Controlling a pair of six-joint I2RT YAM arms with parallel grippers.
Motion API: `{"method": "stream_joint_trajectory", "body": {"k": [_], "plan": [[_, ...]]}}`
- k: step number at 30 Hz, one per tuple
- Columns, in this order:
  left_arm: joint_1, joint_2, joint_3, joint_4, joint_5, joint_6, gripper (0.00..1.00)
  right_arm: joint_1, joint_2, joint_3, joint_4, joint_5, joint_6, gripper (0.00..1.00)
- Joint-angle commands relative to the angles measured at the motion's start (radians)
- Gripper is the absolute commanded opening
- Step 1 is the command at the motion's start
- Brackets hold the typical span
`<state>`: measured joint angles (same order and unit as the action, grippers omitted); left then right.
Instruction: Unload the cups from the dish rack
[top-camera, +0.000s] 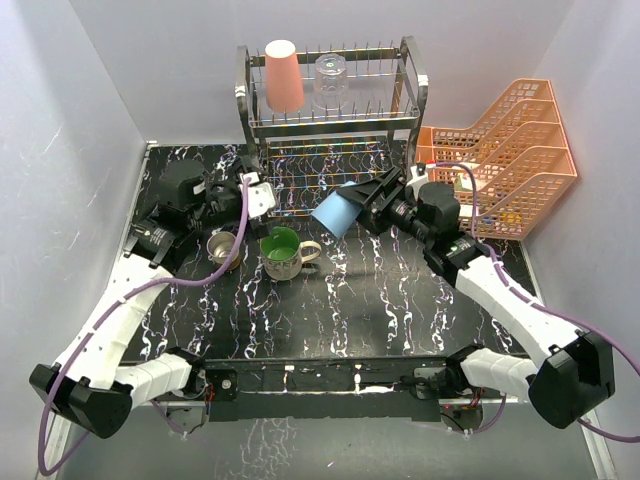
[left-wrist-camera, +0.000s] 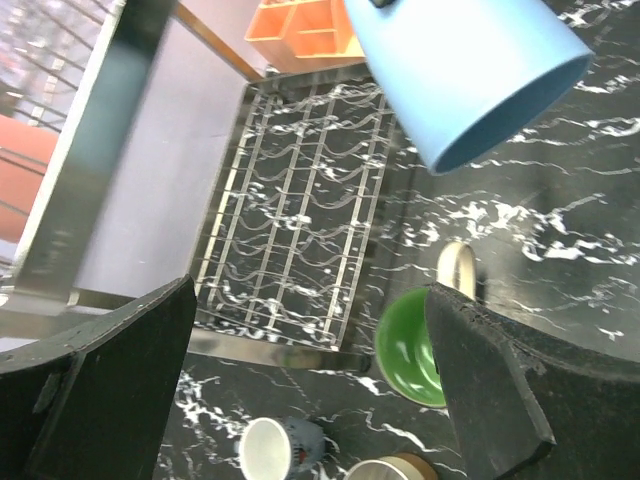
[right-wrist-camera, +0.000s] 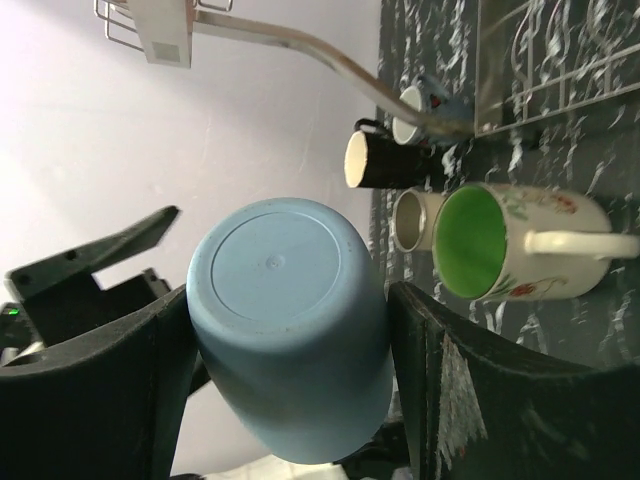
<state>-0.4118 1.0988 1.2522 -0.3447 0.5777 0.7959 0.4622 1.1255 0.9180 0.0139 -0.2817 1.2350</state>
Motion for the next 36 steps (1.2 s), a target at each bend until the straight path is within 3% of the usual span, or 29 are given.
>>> {"method": "stream_joint_trajectory", "body": {"k": [1, 6, 12, 23, 27, 30, 31, 34, 36], "plan": [[-0.02, -0.051, -0.066, -0.038, 0.086, 0.022, 0.94, 0.053, -0.001, -0.052, 0.251, 0.029, 0.224, 0.13], [-0.044, -0.084, -0.118, -0.046, 0.082, 0.042, 0.93, 0.148, 0.066, -0.071, 0.335, 0.081, 0.307, 0.12], [-0.049, -0.092, -0.128, -0.006, 0.054, -0.049, 0.87, 0.231, 0.141, -0.106, 0.466, 0.105, 0.42, 0.12], [-0.048, -0.109, -0.153, -0.052, 0.035, 0.007, 0.44, 0.322, 0.202, -0.185, 0.705, 0.117, 0.591, 0.12], [-0.049, -0.115, -0.166, -0.051, 0.018, 0.028, 0.38, 0.34, 0.212, -0.178, 0.715, 0.112, 0.604, 0.12], [-0.049, -0.122, -0.174, -0.03, -0.004, 0.02, 0.24, 0.35, 0.218, -0.171, 0.719, 0.105, 0.603, 0.14], [-0.049, -0.121, -0.174, -0.026, -0.01, 0.014, 0.17, 0.351, 0.221, -0.169, 0.721, 0.097, 0.594, 0.16], [-0.049, -0.112, -0.163, -0.007, -0.034, -0.039, 0.0, 0.351, 0.227, -0.176, 0.713, 0.078, 0.567, 0.4], [-0.05, -0.095, -0.137, -0.03, -0.049, -0.062, 0.0, 0.35, 0.229, -0.189, 0.701, 0.068, 0.55, 0.56]]}}
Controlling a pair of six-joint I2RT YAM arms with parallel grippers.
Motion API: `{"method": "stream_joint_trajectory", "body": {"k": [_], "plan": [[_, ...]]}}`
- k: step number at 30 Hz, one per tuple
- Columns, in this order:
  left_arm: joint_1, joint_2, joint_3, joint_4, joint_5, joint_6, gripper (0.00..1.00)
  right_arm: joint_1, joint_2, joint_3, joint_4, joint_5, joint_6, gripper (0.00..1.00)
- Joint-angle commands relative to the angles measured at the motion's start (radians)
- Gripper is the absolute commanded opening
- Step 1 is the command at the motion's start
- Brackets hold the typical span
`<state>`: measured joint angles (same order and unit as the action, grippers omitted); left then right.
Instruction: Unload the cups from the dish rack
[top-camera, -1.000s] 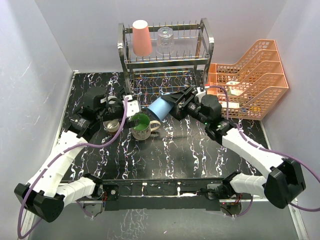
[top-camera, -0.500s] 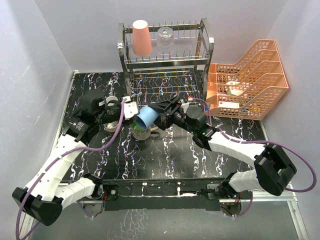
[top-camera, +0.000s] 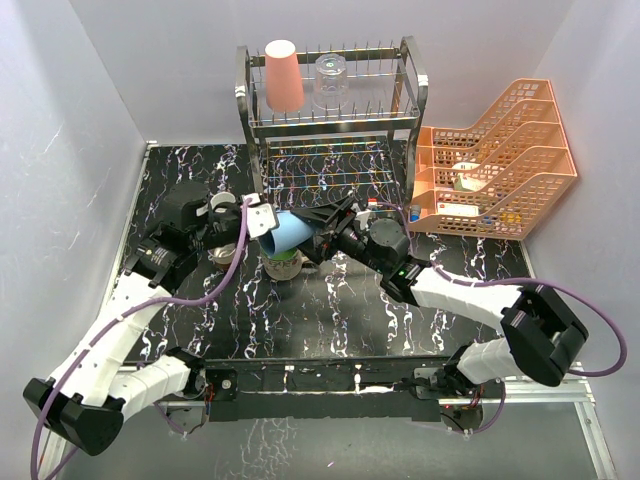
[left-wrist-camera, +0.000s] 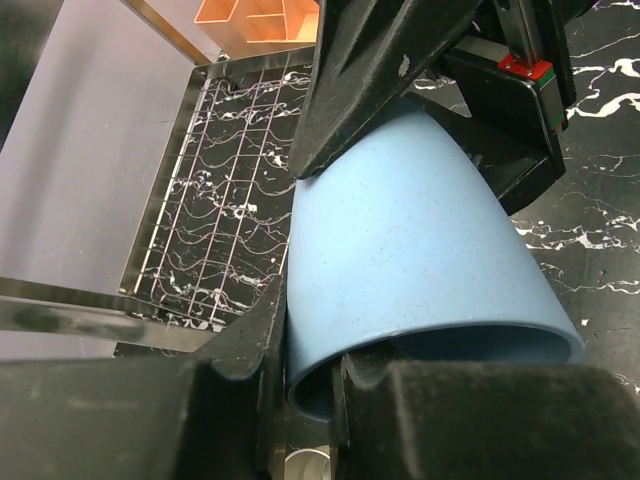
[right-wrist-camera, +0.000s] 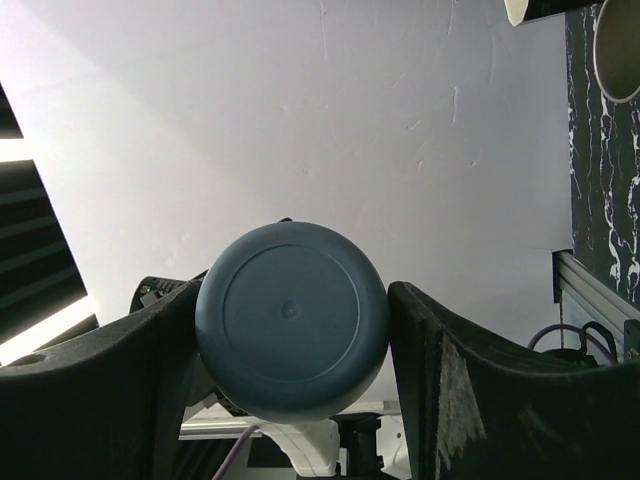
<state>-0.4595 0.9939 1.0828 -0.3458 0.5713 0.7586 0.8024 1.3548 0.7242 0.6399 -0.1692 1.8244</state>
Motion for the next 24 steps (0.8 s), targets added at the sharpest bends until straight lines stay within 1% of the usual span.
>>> {"method": "stream_joint_trajectory", "body": {"k": [1, 2, 3, 4, 5, 8, 11, 13, 14, 15, 16, 19, 24], "plan": [[-0.002, 0.024, 0.048, -0.043, -0.049, -0.038, 0.0, 0.009, 0.0, -0.003, 0.064, -0.047, -0.049, 0.65], [-0.002, 0.035, 0.063, -0.056, -0.057, -0.064, 0.0, 0.008, 0.0, -0.014, 0.054, -0.053, -0.059, 0.72], [-0.001, 0.051, 0.079, -0.072, -0.068, -0.08, 0.0, 0.002, -0.002, -0.026, 0.047, -0.059, -0.072, 0.81], [-0.002, 0.068, 0.099, -0.096, -0.076, -0.09, 0.0, -0.006, -0.004, -0.041, 0.036, -0.068, -0.085, 0.95], [-0.001, 0.088, 0.124, -0.123, -0.083, -0.097, 0.0, -0.02, -0.009, -0.057, 0.013, -0.077, -0.111, 0.98], [-0.002, 0.165, 0.206, -0.219, -0.122, -0.118, 0.0, -0.094, -0.04, -0.094, -0.118, -0.122, -0.236, 0.98], [-0.004, 0.237, 0.273, -0.271, -0.161, -0.129, 0.0, -0.246, -0.055, -0.101, -0.309, -0.237, -0.449, 0.98], [-0.025, 0.298, 0.331, -0.313, -0.194, -0.124, 0.0, -0.348, -0.08, -0.093, -0.486, -0.266, -0.591, 0.98], [-0.045, 0.329, 0.365, -0.336, -0.222, -0.121, 0.0, -0.39, -0.106, -0.097, -0.549, -0.261, -0.661, 0.98], [-0.064, 0.362, 0.397, -0.356, -0.251, -0.116, 0.0, -0.423, -0.137, -0.1, -0.6, -0.247, -0.697, 0.98], [-0.088, 0.405, 0.422, -0.377, -0.285, -0.111, 0.0, -0.45, -0.17, -0.097, -0.665, -0.213, -0.759, 0.98], [-0.138, 0.494, 0.491, -0.414, -0.346, -0.112, 0.0, -0.515, -0.265, -0.066, -0.787, -0.147, -0.86, 0.98], [-0.186, 0.643, 0.587, -0.453, -0.412, -0.126, 0.0, -0.542, -0.381, 0.016, -0.957, -0.022, -0.967, 0.98]]}}
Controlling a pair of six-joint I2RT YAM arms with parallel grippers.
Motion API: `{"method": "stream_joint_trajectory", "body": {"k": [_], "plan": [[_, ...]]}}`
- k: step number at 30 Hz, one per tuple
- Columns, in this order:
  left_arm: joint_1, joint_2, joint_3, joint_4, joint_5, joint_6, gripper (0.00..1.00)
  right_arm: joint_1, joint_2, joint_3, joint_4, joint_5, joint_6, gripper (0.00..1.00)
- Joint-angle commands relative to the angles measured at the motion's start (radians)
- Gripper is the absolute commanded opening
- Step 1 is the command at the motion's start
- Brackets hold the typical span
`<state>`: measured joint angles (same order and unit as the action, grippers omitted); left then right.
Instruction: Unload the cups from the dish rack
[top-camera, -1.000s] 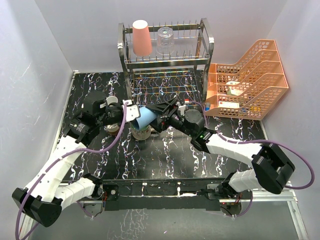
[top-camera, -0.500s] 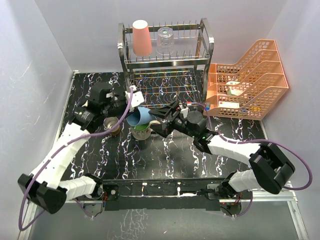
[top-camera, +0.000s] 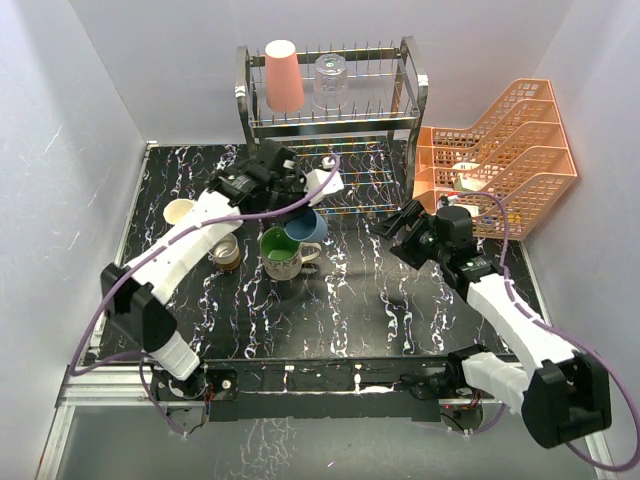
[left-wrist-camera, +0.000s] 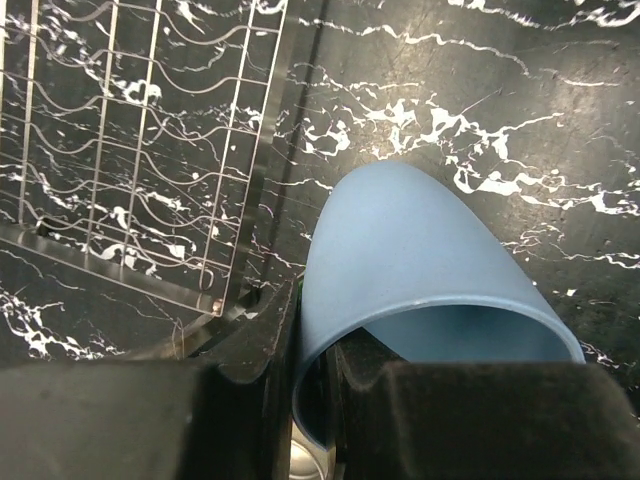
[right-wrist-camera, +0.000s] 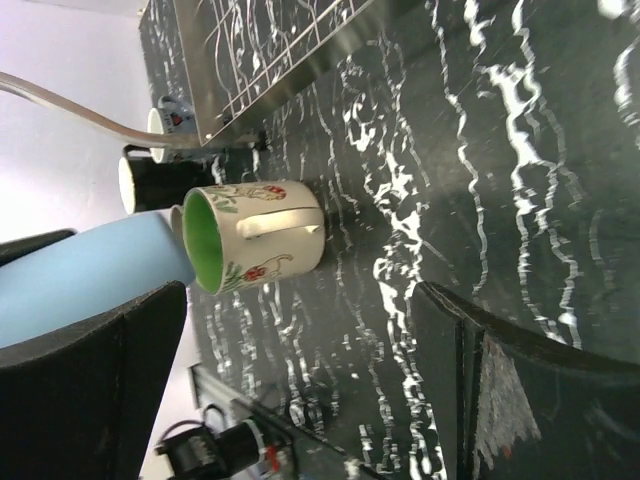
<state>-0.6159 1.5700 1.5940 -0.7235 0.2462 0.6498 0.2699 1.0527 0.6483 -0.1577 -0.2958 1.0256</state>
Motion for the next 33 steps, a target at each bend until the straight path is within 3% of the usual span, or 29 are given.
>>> {"method": "stream_joint_trajectory", "body": {"k": [1, 9, 17, 28, 33], "plan": [[-0.039, 0.089, 0.088, -0.074, -0.103, -0.018, 0.0, -0.009, -0.102, 0.101, -0.184, 0.126, -0.176, 0.98], [-0.089, 0.226, 0.131, 0.017, -0.191, -0.023, 0.0, -0.011, -0.25, 0.137, -0.309, 0.216, -0.256, 0.98], [-0.128, 0.369, 0.269, -0.017, -0.179, -0.038, 0.0, -0.011, -0.266, 0.226, -0.385, 0.245, -0.307, 0.98], [-0.14, 0.569, 0.427, -0.265, -0.216, -0.012, 0.0, -0.011, -0.28, 0.268, -0.406, 0.283, -0.323, 0.98], [-0.14, 0.613, 0.457, -0.266, -0.236, -0.015, 0.0, -0.011, -0.272, 0.303, -0.42, 0.293, -0.341, 0.98]]}}
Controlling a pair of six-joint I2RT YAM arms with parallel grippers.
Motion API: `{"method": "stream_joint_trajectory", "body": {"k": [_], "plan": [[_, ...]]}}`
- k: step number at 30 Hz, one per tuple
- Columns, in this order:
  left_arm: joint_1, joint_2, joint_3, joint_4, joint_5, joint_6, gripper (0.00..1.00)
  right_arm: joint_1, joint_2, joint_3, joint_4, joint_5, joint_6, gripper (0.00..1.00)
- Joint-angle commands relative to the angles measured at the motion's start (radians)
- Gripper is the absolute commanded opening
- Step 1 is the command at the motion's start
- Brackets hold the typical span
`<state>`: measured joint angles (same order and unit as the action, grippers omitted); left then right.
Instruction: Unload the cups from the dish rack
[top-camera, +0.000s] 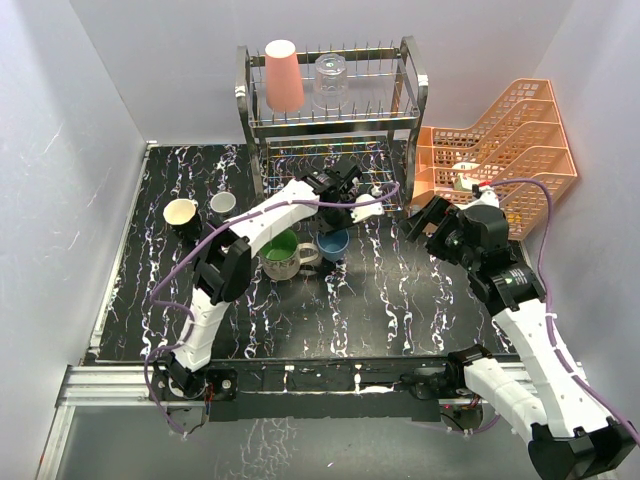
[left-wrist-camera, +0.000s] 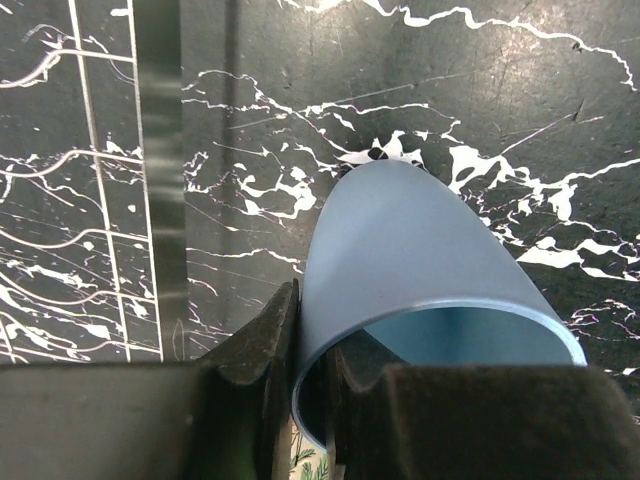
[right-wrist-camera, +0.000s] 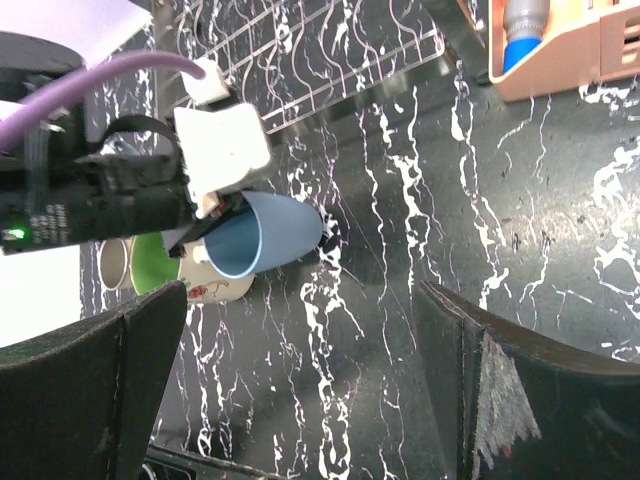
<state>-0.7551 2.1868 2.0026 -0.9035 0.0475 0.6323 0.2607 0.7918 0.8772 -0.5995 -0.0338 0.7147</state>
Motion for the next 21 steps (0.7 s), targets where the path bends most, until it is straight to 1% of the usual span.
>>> {"method": "stream_joint_trajectory", "body": {"k": [1, 3, 7, 8, 12, 14, 16, 20, 21], "plan": [[-0.001, 0.003, 0.05, -0.08, -0.04, 0.002, 0.0, -0.002, -0.01, 0.081, 0.021, 0.031, -0.034, 0.98], [-0.001, 0.017, 0.048, -0.071, -0.052, -0.004, 0.0, -0.003, -0.009, 0.091, 0.019, 0.032, -0.04, 0.98], [0.0, 0.032, 0.017, -0.052, -0.09, -0.001, 0.1, -0.002, -0.01, 0.113, 0.014, 0.038, -0.055, 0.98], [0.002, 0.029, 0.009, -0.046, -0.092, 0.0, 0.15, -0.002, -0.01, 0.12, 0.014, 0.039, -0.057, 0.98], [0.002, 0.009, 0.011, -0.042, -0.085, -0.013, 0.45, -0.002, 0.007, 0.161, 0.013, 0.039, -0.082, 0.98], [0.002, -0.011, 0.026, -0.042, -0.085, -0.027, 0.64, -0.002, 0.032, 0.208, -0.008, 0.037, -0.108, 0.98], [0.002, -0.031, 0.052, -0.06, -0.075, -0.038, 0.79, -0.002, 0.056, 0.253, -0.019, 0.037, -0.13, 0.98], [0.003, -0.105, 0.101, -0.093, -0.061, -0.057, 0.84, -0.001, 0.097, 0.327, -0.019, 0.034, -0.166, 0.98], [0.004, -0.132, 0.104, -0.094, -0.057, -0.058, 0.87, -0.002, 0.109, 0.348, -0.019, 0.035, -0.172, 0.98]]}}
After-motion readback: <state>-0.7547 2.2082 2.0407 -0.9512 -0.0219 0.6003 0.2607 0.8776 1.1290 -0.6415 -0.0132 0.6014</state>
